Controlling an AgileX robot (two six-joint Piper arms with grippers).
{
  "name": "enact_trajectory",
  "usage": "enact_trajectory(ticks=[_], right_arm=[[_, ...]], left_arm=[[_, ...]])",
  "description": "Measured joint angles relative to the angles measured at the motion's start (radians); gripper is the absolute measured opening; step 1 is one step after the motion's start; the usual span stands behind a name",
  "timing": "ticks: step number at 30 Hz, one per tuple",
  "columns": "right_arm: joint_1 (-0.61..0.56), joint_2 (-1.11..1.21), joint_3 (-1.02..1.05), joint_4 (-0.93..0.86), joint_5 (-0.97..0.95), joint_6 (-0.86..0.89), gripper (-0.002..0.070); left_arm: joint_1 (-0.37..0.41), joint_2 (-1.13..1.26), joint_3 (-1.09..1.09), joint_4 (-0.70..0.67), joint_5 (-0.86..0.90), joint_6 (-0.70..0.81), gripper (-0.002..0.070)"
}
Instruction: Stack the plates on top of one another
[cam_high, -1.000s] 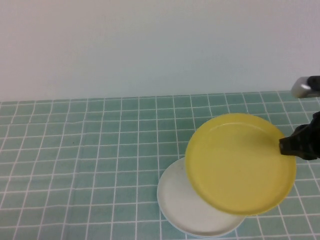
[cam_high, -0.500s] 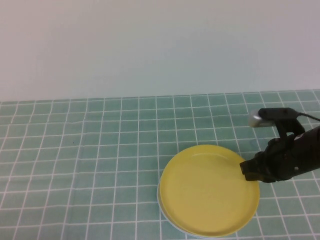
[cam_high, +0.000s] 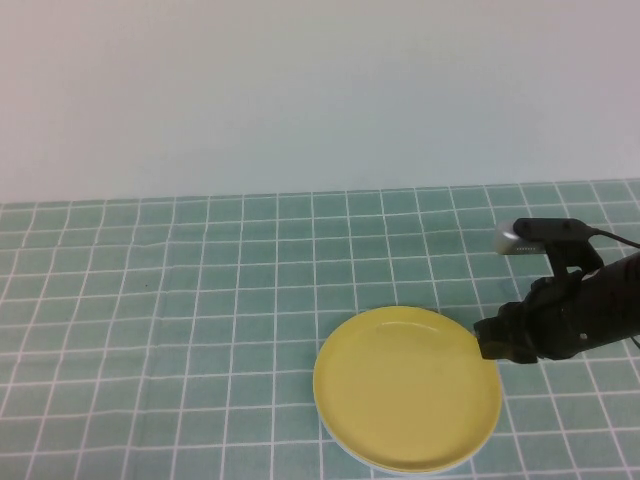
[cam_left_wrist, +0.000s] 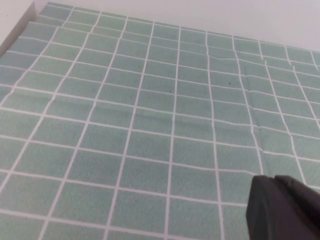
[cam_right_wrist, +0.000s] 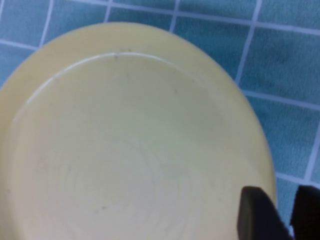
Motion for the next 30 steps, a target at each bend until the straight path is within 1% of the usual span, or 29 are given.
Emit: enact_trajectory(ticks=[2,3,5,7,8,9,12,14,17,24,30], right_arm=[[0.000,0.000,0.000,0.001,0.002,-0.004,0.0215],[0.000,0.000,0.000,0.001,0.004,-0.008,0.0225],[0.000,-0.002,0.000,0.001,0.021,-0.010,0.0239],[0.000,-0.010,0.000,0.001,0.049,-0.010,0.0236],[0.000,-0.015,0.000,-0.001,0.065,-0.010,0.0223],[0.000,-0.023,0.000,-0.010,0.081,-0.010,0.0194],[0.000,-0.062,0.000,-0.035,0.119,-0.010,0.0071],[0.000,-0.099,0.000,-0.043,0.131,-0.012,0.0034],[0.000,-0.186,0.000,-0.046,0.140,-0.021,0.0014],[0.000,-0.477,0.000,-0.052,0.157,-0.115,0.0005],[0.000,-0.591,0.000,-0.033,0.165,-0.124,0.0004]], left_arm=[[0.000,0.000,0.000,0.000,0.000,0.000,0.0000],[0.000,0.000,0.000,0.000,0.000,0.000,0.0000],[0.000,0.000,0.000,0.000,0.000,0.000,0.0000],[0.000,0.000,0.000,0.000,0.000,0.000,0.0000],[0.000,0.000,0.000,0.000,0.000,0.000,0.0000],[0.000,0.000,0.000,0.000,0.000,0.000,0.0000],[0.000,0.000,0.000,0.000,0.000,0.000,0.0000],[0.000,0.000,0.000,0.000,0.000,0.000,0.0000],[0.000,0.000,0.000,0.000,0.000,0.000,0.0000],[0.000,0.000,0.000,0.000,0.000,0.000,0.0000],[0.000,0.000,0.000,0.000,0.000,0.000,0.0000]])
